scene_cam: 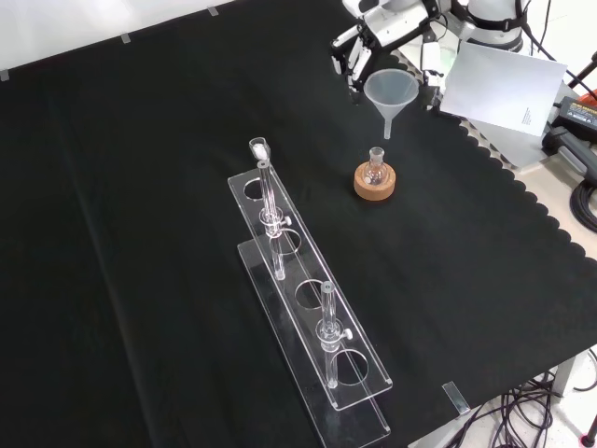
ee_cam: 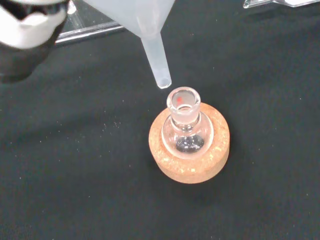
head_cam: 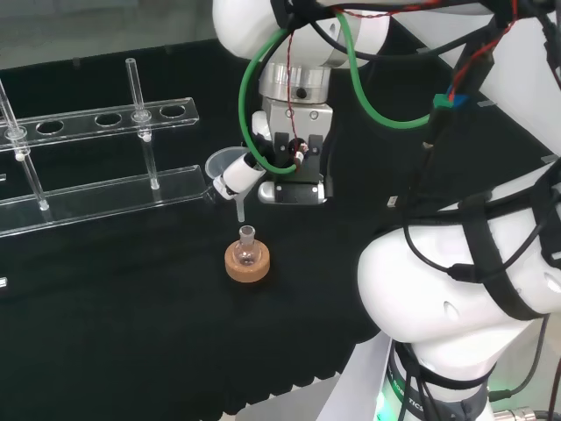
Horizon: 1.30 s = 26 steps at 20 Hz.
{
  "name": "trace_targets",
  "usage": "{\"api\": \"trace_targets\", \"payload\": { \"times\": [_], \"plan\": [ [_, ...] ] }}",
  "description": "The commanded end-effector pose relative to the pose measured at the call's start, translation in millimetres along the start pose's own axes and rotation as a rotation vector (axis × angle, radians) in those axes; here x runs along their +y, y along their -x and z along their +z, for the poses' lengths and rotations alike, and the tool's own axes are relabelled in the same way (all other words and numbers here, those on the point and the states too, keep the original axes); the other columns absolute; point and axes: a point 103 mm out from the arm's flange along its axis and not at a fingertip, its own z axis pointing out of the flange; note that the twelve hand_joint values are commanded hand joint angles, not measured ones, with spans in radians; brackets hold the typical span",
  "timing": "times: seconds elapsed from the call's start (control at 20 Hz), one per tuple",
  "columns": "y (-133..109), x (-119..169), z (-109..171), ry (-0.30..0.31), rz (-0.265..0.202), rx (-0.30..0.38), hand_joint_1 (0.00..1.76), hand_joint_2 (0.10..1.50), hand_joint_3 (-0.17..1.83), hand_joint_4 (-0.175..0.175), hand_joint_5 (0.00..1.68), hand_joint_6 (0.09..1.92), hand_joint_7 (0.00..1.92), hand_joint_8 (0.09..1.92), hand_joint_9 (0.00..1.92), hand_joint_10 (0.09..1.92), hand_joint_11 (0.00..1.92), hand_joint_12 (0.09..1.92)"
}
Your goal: Place the funnel on the round-bottom flask.
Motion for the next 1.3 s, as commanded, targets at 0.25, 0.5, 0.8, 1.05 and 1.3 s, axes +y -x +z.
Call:
{"api": "trace_targets", "payload": {
  "times": [0.25,0.5,0.8,1.05,1.3],
  "plan": [
    [1.2,11.9,-2.1,0.032,-0.033,-0.03,0.87,0.57,0.65,0.175,0.92,0.58,1.08,0.6,0.75,0.38,0.0,1.29],
    [4.8,16.5,3.2,0.019,-0.018,-0.039,0.88,0.57,0.66,0.175,0.92,0.58,1.08,0.6,0.76,0.38,0.0,1.29],
    [9.8,18.8,1.4,0.029,0.001,-0.034,0.88,0.57,0.66,0.175,0.92,0.58,1.08,0.6,0.76,0.38,0.0,1.29],
    [12.5,22.9,0.2,0.033,-0.004,-0.042,0.88,0.57,0.66,0.175,0.93,0.59,1.08,0.6,0.76,0.38,0.0,1.3],
    [13.0,28.0,7.2,0.015,-0.014,-0.052,0.88,0.57,0.67,0.175,0.93,0.59,1.08,0.6,0.76,0.37,0.0,1.3]
  ]
}}
